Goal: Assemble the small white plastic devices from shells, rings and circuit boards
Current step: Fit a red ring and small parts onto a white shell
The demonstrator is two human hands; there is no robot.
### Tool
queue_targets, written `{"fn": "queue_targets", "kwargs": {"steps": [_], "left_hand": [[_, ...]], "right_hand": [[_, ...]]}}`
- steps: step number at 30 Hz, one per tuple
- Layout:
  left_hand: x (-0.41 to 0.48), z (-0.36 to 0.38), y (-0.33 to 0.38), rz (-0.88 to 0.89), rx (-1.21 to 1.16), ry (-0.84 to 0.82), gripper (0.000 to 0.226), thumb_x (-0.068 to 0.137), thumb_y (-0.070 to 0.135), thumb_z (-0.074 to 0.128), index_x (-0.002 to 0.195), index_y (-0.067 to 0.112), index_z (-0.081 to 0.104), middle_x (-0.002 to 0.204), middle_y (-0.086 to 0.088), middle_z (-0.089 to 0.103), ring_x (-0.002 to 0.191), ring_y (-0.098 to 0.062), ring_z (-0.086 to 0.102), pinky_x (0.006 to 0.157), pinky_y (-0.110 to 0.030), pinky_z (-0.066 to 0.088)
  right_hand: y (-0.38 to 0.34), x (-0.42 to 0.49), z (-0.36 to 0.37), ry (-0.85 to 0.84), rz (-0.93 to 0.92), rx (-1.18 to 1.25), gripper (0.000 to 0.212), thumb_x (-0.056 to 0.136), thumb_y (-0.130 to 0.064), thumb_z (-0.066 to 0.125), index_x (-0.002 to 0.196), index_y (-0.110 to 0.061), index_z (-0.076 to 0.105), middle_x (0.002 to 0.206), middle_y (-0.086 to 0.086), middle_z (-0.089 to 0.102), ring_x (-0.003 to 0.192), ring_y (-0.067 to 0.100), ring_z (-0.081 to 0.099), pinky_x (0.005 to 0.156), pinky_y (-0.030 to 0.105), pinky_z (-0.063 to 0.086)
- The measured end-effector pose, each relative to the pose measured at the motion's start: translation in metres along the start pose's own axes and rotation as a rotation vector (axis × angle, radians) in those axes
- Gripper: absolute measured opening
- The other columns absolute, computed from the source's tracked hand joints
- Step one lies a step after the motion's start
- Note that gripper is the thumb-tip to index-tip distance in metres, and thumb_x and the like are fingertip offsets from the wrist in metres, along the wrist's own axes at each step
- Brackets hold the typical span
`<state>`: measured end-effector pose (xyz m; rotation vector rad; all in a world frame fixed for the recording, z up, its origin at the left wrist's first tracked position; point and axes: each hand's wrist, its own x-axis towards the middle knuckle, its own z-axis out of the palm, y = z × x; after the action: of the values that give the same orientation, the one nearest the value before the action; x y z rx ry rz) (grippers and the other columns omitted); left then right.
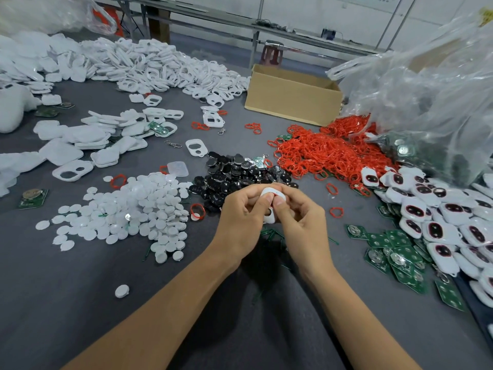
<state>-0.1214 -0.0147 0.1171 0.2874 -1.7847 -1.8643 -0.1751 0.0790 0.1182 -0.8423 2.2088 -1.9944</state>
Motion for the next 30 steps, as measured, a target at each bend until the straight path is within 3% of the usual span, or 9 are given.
{"fn": "queue_targets", "kwargs": {"steps": [3,5,9,12,15,17,20,23,30], "left_hand": [[0.002,-0.002,0.001,-0.026,-0.036,0.076,0.023,0.098,0.005,0.051,0.099,0.014,0.072,0.085,0.0,0.074,0.076,-0.006,0.065,0.074,-0.024,0.054],[0.004,-0.005,0.001,-0.053,-0.107,0.094,0.022,0.098,0.007,0.051,0.101,0.013,0.072,0.092,-0.005,0.074,0.083,-0.014,0.066,0.081,-0.034,0.055],[0.005,-0.006,0.001,-0.074,-0.151,0.108,0.02,0.096,0.012,0.057,0.099,0.024,0.072,0.098,-0.007,0.072,0.078,-0.005,0.067,0.07,-0.022,0.057],[0.003,-0.004,0.002,-0.101,-0.197,0.072,0.019,0.097,0.018,0.058,0.1,0.029,0.073,0.091,0.005,0.074,0.08,-0.002,0.068,0.066,-0.018,0.056],[0.002,-0.003,0.004,-0.142,-0.175,0.017,0.021,0.096,0.034,0.056,0.088,0.029,0.075,0.087,0.005,0.074,0.078,-0.003,0.065,0.065,-0.018,0.053],[0.004,-0.006,0.001,-0.187,-0.18,0.054,0.018,0.099,0.018,0.054,0.099,0.025,0.071,0.097,-0.002,0.074,0.082,-0.008,0.067,0.072,-0.023,0.057],[0.008,-0.013,0.0,-0.256,-0.269,0.102,0.022,0.101,0.0,0.044,0.114,0.004,0.061,0.103,-0.015,0.07,0.084,-0.017,0.072,0.067,-0.025,0.06],[0.008,-0.015,0.002,-0.278,-0.263,0.109,0.018,0.099,-0.002,0.046,0.115,-0.005,0.052,0.103,-0.022,0.068,0.075,-0.023,0.075,0.053,-0.025,0.058],[0.007,-0.016,0.0,-0.266,-0.155,0.143,0.01,0.093,-0.003,0.056,0.102,0.002,0.057,0.085,-0.013,0.069,0.059,-0.018,0.069,0.042,-0.023,0.049]], "right_hand": [[-0.002,-0.003,-0.001,-0.01,-0.005,-0.018,0.017,0.092,-0.011,0.06,0.103,-0.022,0.069,0.087,0.003,0.073,0.077,0.021,0.067,0.074,0.043,0.057],[-0.002,-0.003,-0.002,-0.015,-0.004,-0.034,0.014,0.091,-0.011,0.062,0.1,-0.017,0.072,0.084,0.004,0.073,0.074,0.026,0.067,0.071,0.042,0.056],[-0.003,-0.001,-0.003,0.034,-0.046,0.004,0.007,0.087,-0.008,0.067,0.091,-0.007,0.072,0.077,0.0,0.073,0.068,0.006,0.066,0.065,0.02,0.052],[-0.001,-0.001,-0.005,0.106,-0.167,-0.128,0.004,0.083,-0.005,0.071,0.084,-0.009,0.071,0.077,-0.005,0.072,0.072,0.004,0.066,0.069,0.018,0.05],[0.002,-0.002,-0.005,0.097,-0.383,-0.409,0.013,0.075,-0.006,0.077,0.085,-0.014,0.075,0.095,-0.008,0.071,0.09,0.005,0.064,0.084,0.018,0.047],[0.004,-0.001,-0.006,0.019,-0.426,-0.422,0.018,0.076,-0.007,0.074,0.09,-0.018,0.077,0.099,-0.013,0.07,0.096,0.004,0.064,0.088,0.018,0.047],[0.008,0.008,-0.019,0.15,-0.349,-0.345,0.029,0.082,-0.001,0.059,0.096,-0.021,0.075,0.096,-0.014,0.071,0.093,0.002,0.066,0.086,0.022,0.05],[0.015,0.023,-0.044,0.289,-0.184,-0.507,0.039,0.08,0.007,0.052,0.102,-0.019,0.072,0.1,-0.002,0.071,0.088,0.011,0.064,0.086,0.03,0.051],[0.026,0.03,-0.052,0.013,-0.009,-0.789,0.026,0.082,-0.011,0.067,0.108,-0.013,0.073,0.106,0.005,0.072,0.099,0.024,0.063,0.093,0.033,0.046]]}}
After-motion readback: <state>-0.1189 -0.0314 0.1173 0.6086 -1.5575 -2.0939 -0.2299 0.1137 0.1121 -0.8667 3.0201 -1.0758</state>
